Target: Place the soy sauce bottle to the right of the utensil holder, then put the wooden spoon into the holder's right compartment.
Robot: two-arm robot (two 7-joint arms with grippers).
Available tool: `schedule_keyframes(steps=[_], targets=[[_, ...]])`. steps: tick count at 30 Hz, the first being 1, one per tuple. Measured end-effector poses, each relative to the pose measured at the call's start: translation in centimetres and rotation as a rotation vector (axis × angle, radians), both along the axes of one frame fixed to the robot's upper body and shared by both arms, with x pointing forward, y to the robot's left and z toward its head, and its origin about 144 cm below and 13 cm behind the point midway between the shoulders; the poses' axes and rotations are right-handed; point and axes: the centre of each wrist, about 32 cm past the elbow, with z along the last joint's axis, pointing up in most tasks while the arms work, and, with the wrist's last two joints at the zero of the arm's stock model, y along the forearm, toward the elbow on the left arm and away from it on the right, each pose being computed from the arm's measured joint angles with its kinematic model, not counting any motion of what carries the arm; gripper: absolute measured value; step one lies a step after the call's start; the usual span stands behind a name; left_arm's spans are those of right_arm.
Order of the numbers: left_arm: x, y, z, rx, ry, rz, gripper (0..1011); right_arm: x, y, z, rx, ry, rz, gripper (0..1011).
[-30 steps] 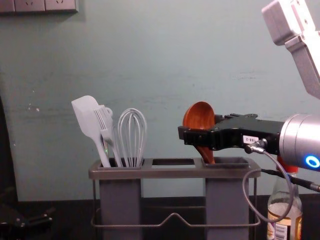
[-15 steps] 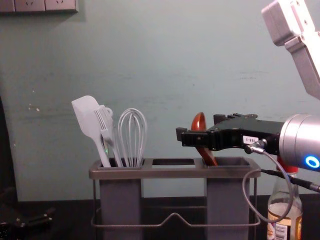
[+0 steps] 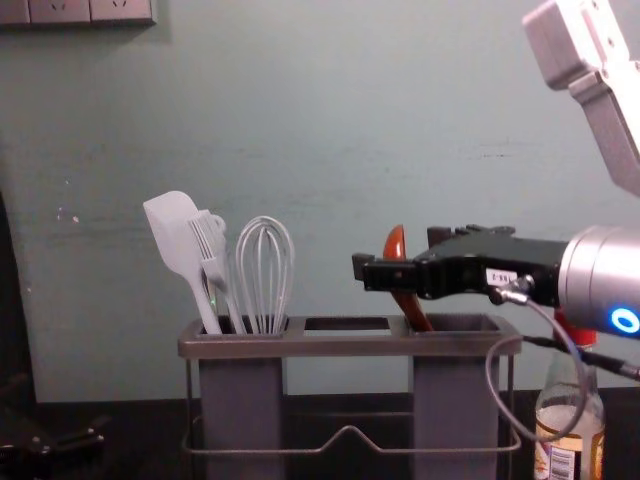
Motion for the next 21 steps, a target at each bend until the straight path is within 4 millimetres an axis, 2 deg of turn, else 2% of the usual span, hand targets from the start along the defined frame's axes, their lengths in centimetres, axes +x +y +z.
schedule_keyframes(steps=[14,21], targets=[[0.0,0.0,0.0,0.0,0.0,0.0,1005,-1.8,-0.2,3.4,-0.001,-0.034,-0.023,1004],[0.0,0.0,0.0,0.0,0.0,0.0,1005,-3.8,-1.9,4.9,0.027,-0.043,-0.043,1004]])
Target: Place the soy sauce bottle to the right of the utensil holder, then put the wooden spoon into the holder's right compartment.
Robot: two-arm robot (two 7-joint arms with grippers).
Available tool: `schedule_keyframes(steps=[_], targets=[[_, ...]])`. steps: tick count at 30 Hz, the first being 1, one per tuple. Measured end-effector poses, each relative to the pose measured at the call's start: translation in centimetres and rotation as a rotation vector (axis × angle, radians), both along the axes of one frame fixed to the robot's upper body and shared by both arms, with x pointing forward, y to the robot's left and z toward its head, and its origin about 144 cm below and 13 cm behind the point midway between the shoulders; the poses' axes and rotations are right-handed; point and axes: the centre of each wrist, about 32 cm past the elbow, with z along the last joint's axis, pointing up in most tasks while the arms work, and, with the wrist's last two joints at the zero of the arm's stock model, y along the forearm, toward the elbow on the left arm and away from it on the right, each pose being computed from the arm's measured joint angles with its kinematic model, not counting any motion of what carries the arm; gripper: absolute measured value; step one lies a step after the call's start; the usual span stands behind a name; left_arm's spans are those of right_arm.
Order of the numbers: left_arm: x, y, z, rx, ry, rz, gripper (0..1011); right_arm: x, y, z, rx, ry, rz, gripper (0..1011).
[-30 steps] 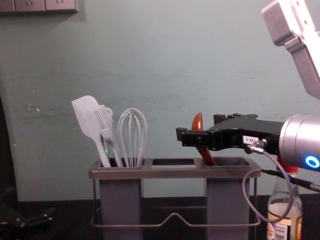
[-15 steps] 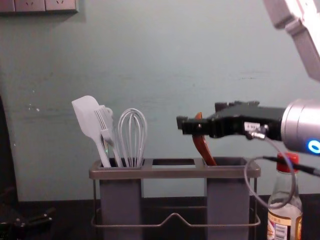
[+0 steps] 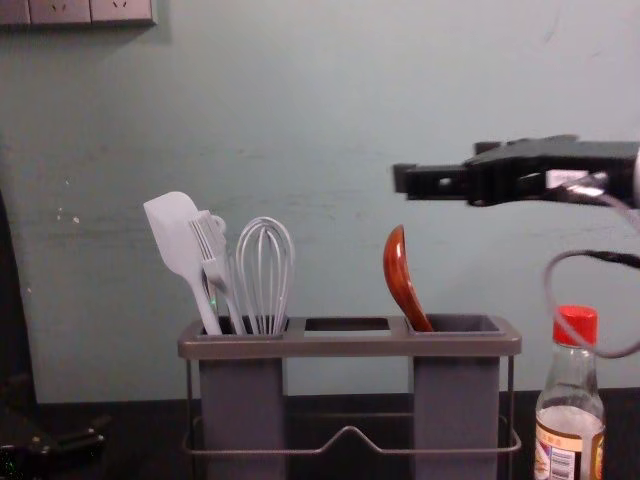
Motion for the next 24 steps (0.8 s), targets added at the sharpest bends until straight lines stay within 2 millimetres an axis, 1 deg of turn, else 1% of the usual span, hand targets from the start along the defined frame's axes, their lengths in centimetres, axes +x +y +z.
schedule_keyframes(steps=[4,5,8,9,11,14,15,17,18,20,24], targets=[[0.0,0.0,0.0,0.0,0.0,0.0,1005,-1.8,-1.6,0.2,0.01,0.006,-0.024,1004],[0.0,0.0,0.0,0.0,0.0,0.0,1005,-1.8,-1.6,0.2,0.01,0.006,-0.024,1004],[0.0,0.0,0.0,0.0,0.0,0.0,1005,-3.3,-2.9,-0.3,0.031,0.029,-0.039,1004],[0.0,0.0,0.0,0.0,0.0,0.0,1005,-3.3,-2.9,-0.3,0.031,0.029,-0.039,1004],[0.0,0.0,0.0,0.0,0.0,0.0,1005,-4.8,-3.9,-1.0,0.032,0.046,-0.047,1004],[0.0,0.0,0.0,0.0,0.0,0.0,1005,-5.9,-4.6,-1.7,0.024,0.059,-0.055,1004],[0.0,0.0,0.0,0.0,0.0,0.0,1005,-6.6,-4.9,-2.2,0.017,0.07,-0.058,1004],[0.0,0.0,0.0,0.0,0.0,0.0,1005,-7.3,-5.1,-2.9,0.007,0.077,-0.064,1004],[0.0,0.0,0.0,0.0,0.0,0.0,1005,-7.9,-5.3,-3.6,-0.009,0.082,-0.071,1004],[0.0,0.0,0.0,0.0,0.0,0.0,1005,-8.7,-5.5,-4.7,-0.036,0.073,-0.085,1004],[0.0,0.0,0.0,0.0,0.0,0.0,1005,-9.2,-6.0,-6.2,-0.06,0.065,-0.112,1004]])
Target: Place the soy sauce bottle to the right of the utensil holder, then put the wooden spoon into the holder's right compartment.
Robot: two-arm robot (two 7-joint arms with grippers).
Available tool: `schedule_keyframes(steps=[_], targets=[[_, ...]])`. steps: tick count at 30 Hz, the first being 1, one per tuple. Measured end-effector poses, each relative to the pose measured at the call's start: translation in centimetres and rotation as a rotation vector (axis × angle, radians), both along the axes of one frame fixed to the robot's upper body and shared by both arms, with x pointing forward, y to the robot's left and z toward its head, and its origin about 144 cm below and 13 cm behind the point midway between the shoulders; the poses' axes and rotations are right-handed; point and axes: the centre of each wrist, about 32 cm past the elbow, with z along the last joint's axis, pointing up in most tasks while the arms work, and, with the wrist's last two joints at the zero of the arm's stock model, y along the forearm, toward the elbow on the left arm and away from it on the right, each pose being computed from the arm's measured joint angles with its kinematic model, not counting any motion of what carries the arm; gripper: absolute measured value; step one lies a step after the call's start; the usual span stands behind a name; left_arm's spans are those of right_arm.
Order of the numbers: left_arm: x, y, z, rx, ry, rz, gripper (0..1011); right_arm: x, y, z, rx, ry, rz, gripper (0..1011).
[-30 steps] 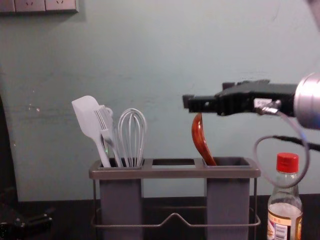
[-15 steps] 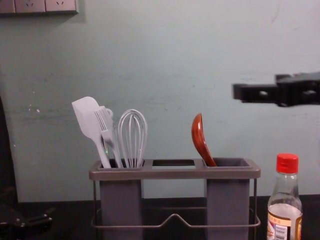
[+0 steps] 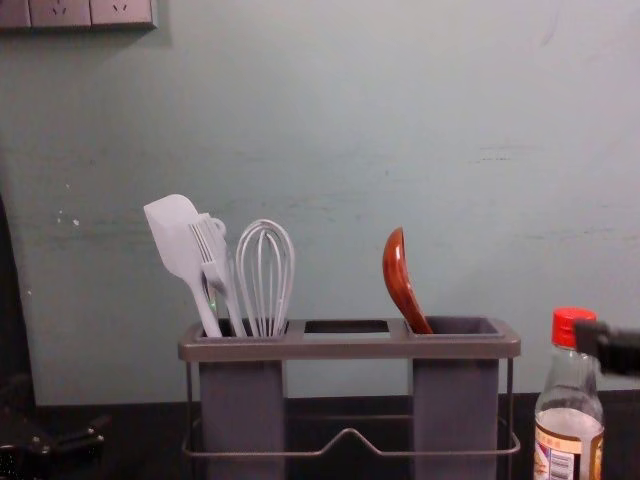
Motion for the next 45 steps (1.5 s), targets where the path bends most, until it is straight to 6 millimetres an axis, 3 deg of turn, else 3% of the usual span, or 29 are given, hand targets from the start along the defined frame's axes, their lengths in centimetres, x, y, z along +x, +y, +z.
schedule_keyframes(steps=[17,45], targets=[[0.0,0.0,0.0,0.0,0.0,0.0,1005,-1.7,0.3,-4.4,-0.055,-0.107,-0.018,1004],[0.0,0.0,0.0,0.0,0.0,0.0,1005,-2.2,0.8,-5.0,-0.053,-0.148,-0.078,1004]])
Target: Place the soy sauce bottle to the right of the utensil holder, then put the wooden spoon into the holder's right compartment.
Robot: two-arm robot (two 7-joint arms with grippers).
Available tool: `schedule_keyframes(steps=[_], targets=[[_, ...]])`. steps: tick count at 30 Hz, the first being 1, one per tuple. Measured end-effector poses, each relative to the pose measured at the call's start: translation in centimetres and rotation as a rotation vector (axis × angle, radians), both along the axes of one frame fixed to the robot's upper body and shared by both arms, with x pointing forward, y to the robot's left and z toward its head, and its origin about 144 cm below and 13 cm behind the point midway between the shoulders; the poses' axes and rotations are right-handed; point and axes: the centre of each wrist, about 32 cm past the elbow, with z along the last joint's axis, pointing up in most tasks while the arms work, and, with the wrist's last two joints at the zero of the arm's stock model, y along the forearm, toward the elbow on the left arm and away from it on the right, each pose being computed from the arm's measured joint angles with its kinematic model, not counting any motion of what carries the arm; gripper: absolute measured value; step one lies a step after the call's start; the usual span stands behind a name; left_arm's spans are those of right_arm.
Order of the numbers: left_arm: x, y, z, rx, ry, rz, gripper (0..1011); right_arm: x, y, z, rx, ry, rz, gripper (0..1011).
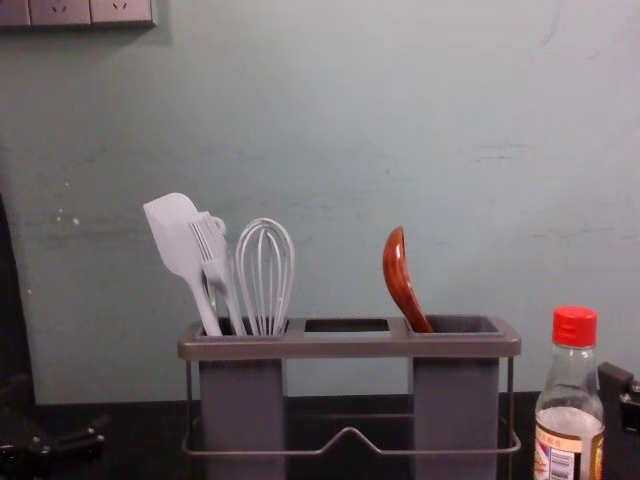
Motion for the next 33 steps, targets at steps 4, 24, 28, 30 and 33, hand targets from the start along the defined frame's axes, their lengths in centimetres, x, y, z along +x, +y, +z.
schedule_keyframes(steps=[4,24,28,30,33], targets=[[0.0,0.0,0.0,0.0,0.0,0.0,1005,0.01,0.01,0.0,0.0,0.001,0.001,1004],[0.0,0.0,0.0,0.0,0.0,0.0,1005,0.03,0.01,0.03,0.0,0.001,0.003,1004],[0.0,0.0,0.0,0.0,0.0,0.0,1005,0.03,0.01,0.03,0.0,0.001,0.003,1004],[0.0,0.0,0.0,0.0,0.0,0.0,1005,0.03,0.01,0.03,0.0,0.001,0.003,1004],[0.0,0.0,0.0,0.0,0.0,0.0,1005,0.03,0.01,0.03,0.0,0.001,0.003,1004]])
